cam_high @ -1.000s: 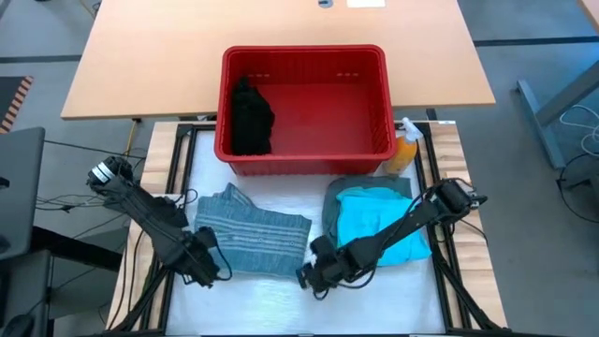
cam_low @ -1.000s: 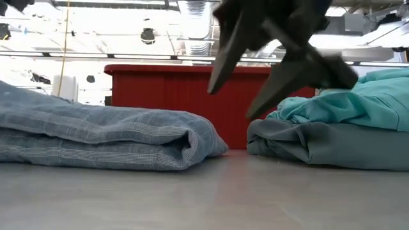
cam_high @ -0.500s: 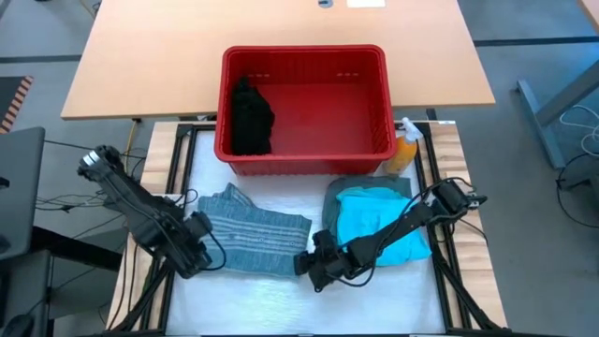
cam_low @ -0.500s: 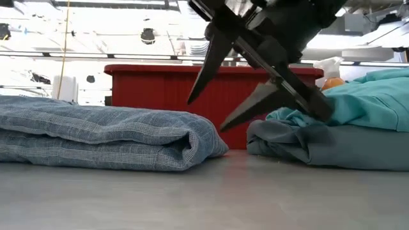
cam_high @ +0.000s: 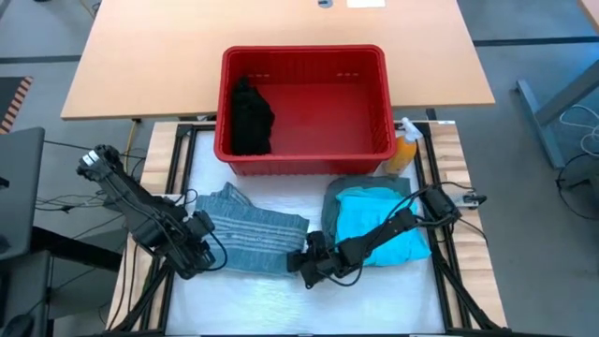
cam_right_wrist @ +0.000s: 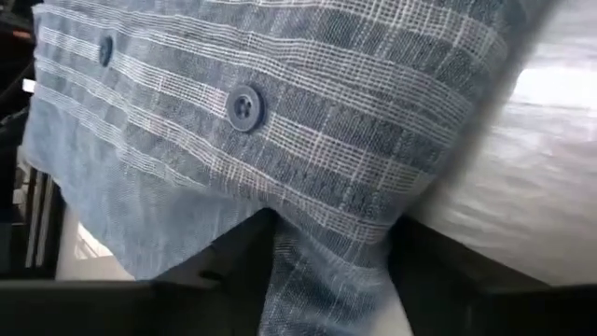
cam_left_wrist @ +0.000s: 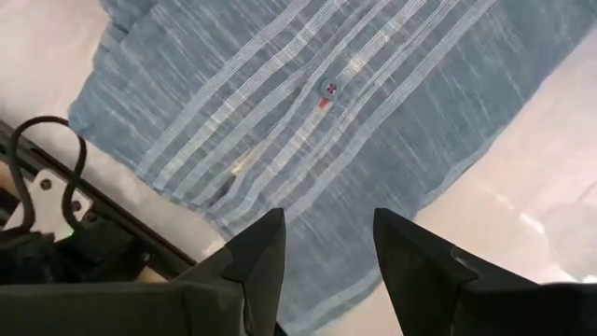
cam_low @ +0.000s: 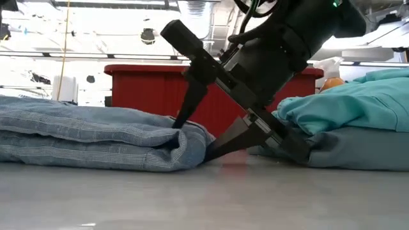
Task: Fold Laundry from Bin
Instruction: Fold the blue shirt
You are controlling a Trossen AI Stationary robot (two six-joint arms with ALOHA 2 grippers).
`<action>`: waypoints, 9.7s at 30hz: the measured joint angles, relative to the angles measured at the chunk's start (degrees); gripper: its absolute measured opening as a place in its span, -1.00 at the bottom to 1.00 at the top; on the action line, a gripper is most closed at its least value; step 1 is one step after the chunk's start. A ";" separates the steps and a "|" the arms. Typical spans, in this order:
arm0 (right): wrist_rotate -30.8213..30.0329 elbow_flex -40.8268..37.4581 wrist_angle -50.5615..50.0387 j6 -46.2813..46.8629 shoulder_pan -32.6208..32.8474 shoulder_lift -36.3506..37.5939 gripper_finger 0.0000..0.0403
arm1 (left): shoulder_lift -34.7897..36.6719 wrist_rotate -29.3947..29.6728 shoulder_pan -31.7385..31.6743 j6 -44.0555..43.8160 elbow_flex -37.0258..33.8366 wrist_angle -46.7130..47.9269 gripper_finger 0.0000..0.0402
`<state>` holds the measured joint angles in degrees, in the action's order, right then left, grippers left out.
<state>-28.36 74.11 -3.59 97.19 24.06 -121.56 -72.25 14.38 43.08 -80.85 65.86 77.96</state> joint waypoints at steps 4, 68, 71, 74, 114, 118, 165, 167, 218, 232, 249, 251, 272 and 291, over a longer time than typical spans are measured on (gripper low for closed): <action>-1.39 -0.08 -0.81 -4.74 -0.01 0.50 -0.38 | 0.00 2.89 0.12 2.53 -1.77 -3.22 -0.23; 15.64 7.42 -22.02 -7.23 6.54 5.62 0.12 | -45.53 -27.64 -45.23 88.40 3.11 -66.53 -0.95; 8.40 7.43 -22.83 7.98 10.64 5.26 0.12 | -45.53 -27.96 -45.25 87.72 3.08 -66.48 -0.98; 0.26 7.41 -21.48 18.63 13.62 3.40 0.12 | -45.53 -28.61 -45.26 87.24 3.00 -66.65 -0.99; 4.16 11.45 -10.47 6.05 10.10 -5.95 -0.89 | -42.32 -33.67 -44.51 84.73 2.54 -69.19 -0.21; 4.26 11.43 -10.69 5.94 10.38 -5.95 -0.89 | -42.32 -34.70 -44.48 82.28 2.54 -70.49 0.08; 7.15 11.39 -12.88 2.82 10.70 -5.60 -0.87 | -46.20 -26.69 -38.82 88.58 2.65 -69.64 -0.12; 7.79 11.34 -15.45 2.82 10.69 -4.79 -0.87 | -46.05 -27.65 -38.82 88.04 2.62 -69.57 -0.42; 24.08 11.23 -33.04 -43.06 4.78 24.36 -0.31 | 4.44 -18.02 -32.98 80.95 -15.10 -70.71 -1.00; 15.03 11.30 -24.15 -51.75 -3.23 24.76 0.42 | 4.46 -15.00 -28.93 80.58 -15.10 -71.70 -1.00; 14.25 9.89 -19.01 -56.92 -4.42 20.80 0.43 | 4.46 -13.67 -27.83 80.12 -15.10 -72.83 -1.00; 14.90 9.76 -17.15 -58.69 -4.58 19.96 0.42 | 4.46 -13.65 -27.83 80.20 -15.10 -72.81 -1.00; 16.76 9.86 -19.60 -54.19 -3.94 19.08 -0.78 | 7.53 -9.66 -28.03 76.63 -13.82 -67.71 -0.38; 16.66 9.86 -30.04 -40.36 -4.33 19.08 -0.76 | 13.26 -25.61 -18.06 56.63 -37.57 -80.37 -0.42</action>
<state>-11.69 83.96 -33.63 56.82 19.73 -102.48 -58.99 -11.22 25.02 -24.23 28.29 -2.42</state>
